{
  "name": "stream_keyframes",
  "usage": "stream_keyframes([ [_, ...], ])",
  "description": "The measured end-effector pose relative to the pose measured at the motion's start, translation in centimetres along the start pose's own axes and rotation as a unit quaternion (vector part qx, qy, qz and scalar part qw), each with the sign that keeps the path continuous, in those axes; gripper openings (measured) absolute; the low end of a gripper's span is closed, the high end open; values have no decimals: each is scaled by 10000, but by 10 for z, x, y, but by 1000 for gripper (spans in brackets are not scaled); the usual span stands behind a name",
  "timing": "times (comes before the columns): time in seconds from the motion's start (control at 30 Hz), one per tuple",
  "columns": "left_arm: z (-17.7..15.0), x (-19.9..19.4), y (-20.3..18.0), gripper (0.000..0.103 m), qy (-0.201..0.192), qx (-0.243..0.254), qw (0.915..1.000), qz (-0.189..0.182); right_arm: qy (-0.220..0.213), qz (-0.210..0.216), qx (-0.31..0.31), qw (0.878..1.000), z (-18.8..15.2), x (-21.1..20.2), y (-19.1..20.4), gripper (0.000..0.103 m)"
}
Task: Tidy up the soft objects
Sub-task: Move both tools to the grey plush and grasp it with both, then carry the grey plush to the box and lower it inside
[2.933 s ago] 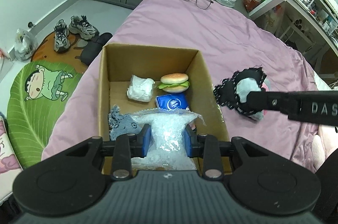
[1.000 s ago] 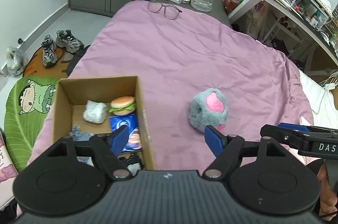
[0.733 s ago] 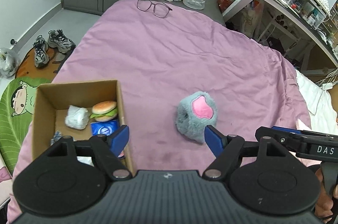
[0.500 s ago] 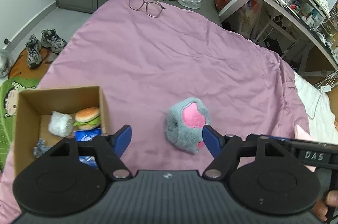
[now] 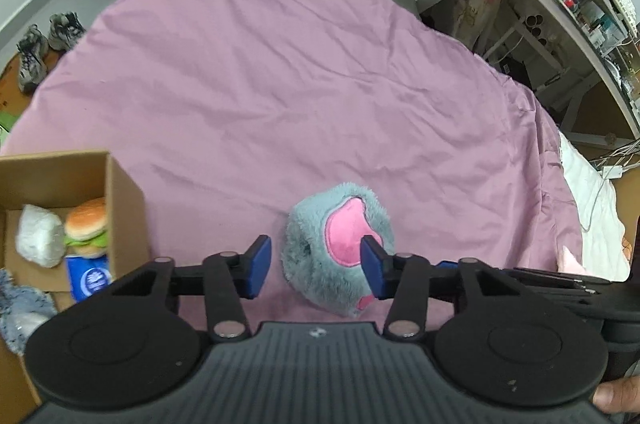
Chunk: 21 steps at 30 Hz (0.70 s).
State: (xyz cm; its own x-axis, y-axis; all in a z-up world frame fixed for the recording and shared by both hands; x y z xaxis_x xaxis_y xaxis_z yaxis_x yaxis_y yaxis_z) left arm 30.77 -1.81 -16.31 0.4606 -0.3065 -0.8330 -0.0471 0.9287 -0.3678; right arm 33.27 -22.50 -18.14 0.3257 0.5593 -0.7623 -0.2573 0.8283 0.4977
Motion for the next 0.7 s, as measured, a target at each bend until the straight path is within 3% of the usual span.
stream_keyframes([
  [0.33, 9, 33, 7, 45, 245, -156, 9988, -386, 312, 47, -150, 9994, 10, 35, -4, 39],
  [0.5, 10, 41, 7, 27, 321, -205, 9979, -530, 361, 53, -314, 9988, 11, 44, 1, 42],
  [0.7, 8, 37, 1, 25, 307, -223, 9971, -665, 365, 61, -303, 9989, 10, 35, 6, 27],
])
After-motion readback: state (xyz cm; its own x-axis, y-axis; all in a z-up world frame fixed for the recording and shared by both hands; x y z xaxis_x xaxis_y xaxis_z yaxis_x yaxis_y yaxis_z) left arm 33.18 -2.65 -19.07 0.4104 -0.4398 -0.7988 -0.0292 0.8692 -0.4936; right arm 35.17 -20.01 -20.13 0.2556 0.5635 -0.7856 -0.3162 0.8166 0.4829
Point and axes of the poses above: each gripper's, at about its wrist camera, not at the fingertips, and x roughly the way its jaws point, y to its left, z to its top, the point moved 1 cm from there along x, roughly the way its jaws point, and after that the axes turned 2 degrees about -z, right-handed, at the moved point
